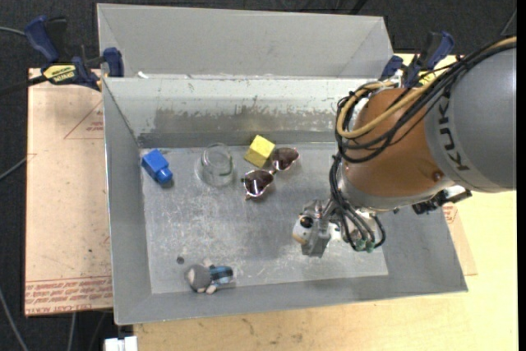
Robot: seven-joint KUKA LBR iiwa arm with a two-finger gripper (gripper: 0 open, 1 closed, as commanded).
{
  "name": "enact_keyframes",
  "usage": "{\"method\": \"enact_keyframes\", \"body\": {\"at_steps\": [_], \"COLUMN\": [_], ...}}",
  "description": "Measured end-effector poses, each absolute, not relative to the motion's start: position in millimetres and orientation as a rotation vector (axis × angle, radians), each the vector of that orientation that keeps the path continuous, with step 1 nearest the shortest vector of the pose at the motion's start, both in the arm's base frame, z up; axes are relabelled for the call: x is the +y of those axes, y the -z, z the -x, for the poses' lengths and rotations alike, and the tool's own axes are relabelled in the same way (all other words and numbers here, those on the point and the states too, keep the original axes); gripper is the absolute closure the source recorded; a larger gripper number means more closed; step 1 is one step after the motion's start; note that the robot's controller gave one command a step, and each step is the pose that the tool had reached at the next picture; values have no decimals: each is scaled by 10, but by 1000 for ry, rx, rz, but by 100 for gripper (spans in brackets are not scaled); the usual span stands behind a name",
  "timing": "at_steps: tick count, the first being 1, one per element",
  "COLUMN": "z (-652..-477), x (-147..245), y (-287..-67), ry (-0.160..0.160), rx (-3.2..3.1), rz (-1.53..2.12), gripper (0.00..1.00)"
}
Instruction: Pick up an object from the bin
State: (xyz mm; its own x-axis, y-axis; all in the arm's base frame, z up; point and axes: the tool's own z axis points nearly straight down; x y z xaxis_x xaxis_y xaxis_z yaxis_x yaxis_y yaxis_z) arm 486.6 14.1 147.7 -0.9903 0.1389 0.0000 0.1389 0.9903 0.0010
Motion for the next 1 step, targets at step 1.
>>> {"method": "enact_keyframes", "body": {"at_steps": [1], "z": [-4864], "x": [141], "y": [-1591], "ry": [-1], "rx": [3136], "rz": [-218], "gripper": [100]}}
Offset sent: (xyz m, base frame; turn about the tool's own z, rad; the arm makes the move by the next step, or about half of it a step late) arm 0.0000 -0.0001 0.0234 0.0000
